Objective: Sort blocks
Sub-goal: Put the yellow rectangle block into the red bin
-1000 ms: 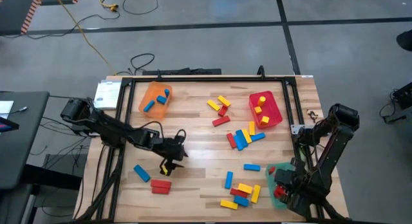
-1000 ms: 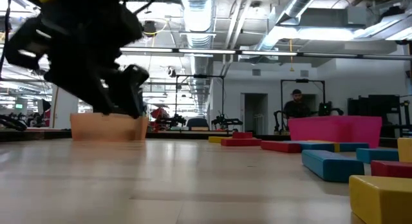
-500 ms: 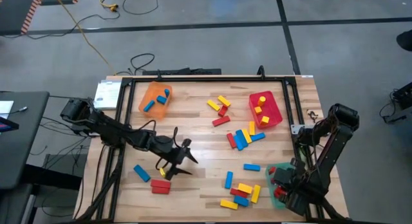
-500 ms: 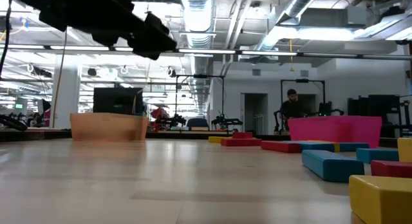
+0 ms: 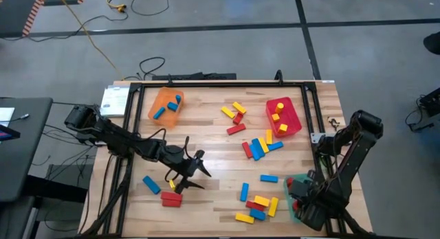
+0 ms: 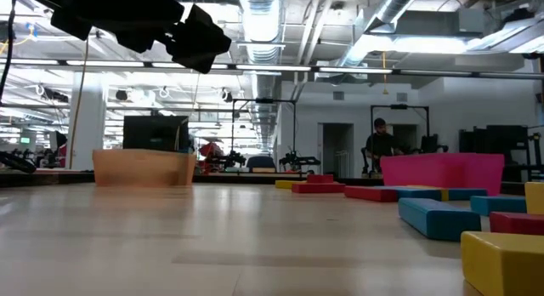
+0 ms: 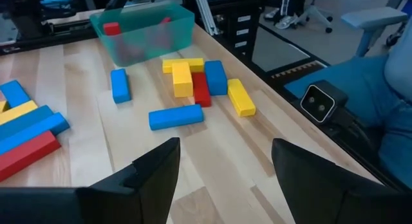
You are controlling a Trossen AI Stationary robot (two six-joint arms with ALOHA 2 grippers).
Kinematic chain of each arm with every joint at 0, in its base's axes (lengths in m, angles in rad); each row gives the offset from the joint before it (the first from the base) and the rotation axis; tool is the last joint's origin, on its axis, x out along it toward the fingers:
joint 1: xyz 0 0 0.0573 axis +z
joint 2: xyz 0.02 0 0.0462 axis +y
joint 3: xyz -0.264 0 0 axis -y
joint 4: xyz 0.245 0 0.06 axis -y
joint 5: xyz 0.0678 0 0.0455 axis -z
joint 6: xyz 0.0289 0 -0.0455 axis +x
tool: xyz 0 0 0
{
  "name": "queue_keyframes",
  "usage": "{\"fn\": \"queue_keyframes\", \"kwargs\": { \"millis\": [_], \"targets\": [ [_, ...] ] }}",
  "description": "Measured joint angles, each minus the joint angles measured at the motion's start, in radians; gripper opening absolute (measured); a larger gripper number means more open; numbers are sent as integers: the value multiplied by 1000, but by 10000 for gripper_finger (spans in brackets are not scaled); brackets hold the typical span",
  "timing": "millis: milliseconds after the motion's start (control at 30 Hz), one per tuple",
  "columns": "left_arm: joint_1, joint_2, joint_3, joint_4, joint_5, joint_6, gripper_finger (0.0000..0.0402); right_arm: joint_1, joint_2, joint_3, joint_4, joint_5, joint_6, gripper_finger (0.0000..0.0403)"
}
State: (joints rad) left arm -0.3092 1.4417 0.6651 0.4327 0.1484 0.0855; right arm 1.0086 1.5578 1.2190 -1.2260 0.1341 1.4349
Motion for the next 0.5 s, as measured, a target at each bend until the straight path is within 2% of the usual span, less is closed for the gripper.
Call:
{"fn": "queue_keyframes", "kwargs": {
  "millis": [133,267,500],
  "targets": [
    [0,0,0,-8,-1,0,241,-15,0,27,27,67,-58,194],
    [0,0,0,-14,-3,0,241,-48,1,19,169,158,-211,194],
    [0,0,0,-17,-9,0,241,-153,104,4,373,168,-501,195]
  ]
}}
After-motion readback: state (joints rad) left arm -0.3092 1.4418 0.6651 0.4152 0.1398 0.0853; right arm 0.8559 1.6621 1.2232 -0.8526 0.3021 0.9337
